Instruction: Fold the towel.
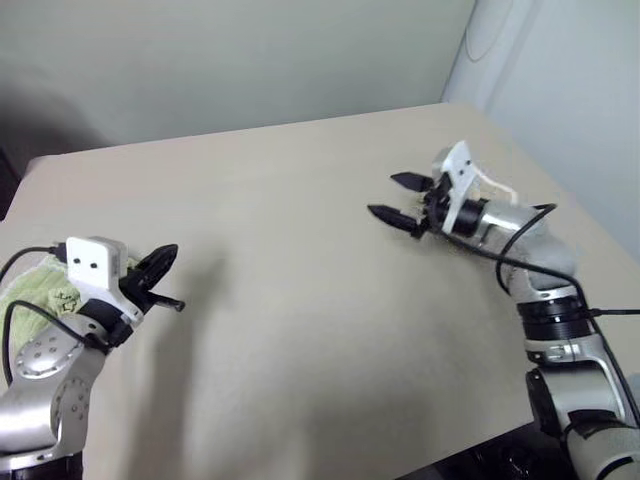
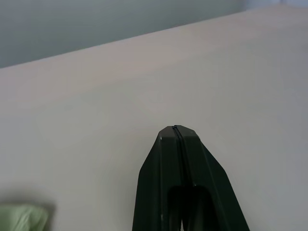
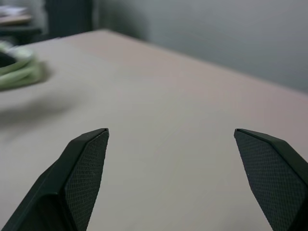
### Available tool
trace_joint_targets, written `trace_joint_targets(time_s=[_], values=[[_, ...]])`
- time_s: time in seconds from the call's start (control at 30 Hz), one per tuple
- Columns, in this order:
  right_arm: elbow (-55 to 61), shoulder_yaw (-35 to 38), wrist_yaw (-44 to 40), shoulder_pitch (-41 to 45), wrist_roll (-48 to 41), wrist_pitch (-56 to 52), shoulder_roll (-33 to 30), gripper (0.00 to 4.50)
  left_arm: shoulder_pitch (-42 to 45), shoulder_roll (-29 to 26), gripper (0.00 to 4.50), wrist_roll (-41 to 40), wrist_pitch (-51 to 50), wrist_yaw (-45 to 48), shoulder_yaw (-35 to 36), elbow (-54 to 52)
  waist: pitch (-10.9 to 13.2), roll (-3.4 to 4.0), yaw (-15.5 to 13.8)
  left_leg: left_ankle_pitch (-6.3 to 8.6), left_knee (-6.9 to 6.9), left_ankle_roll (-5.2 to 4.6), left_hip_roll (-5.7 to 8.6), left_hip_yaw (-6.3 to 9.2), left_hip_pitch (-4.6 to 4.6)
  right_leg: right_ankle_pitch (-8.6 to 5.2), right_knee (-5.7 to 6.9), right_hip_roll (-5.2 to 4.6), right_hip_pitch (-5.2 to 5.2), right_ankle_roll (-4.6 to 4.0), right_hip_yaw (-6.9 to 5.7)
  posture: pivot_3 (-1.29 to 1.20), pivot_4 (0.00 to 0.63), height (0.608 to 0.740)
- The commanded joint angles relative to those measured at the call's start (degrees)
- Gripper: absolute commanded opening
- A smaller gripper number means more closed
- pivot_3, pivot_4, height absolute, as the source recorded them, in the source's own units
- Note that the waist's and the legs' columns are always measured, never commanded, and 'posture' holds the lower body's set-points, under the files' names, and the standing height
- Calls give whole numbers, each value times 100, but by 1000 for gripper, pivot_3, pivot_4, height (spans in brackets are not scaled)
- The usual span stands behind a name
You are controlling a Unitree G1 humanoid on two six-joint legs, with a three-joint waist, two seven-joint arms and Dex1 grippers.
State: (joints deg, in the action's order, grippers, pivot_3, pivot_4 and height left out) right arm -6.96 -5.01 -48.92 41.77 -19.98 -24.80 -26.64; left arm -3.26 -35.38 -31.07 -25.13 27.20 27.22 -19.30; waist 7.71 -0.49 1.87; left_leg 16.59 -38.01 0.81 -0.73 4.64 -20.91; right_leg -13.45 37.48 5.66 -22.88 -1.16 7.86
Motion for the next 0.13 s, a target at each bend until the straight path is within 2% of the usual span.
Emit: trace_joint_targets(time_s=[0.03,0.13], values=[[102,-81,-28,-176,131,218,96,4420,-249,121,0,-60,-14,-67,25,-593,0,-1,-6,-1,-3,1,0,0,-9,2,-7,0,-3,2,0,0,150,740],[179,-85,13,-321,174,247,164,4420,-404,187,0,-109,-112,-75,-2,-720,0,-1,-11,-2,-4,3,0,-1,-16,5,-23,-2,0,7,-1,0,150,740]])
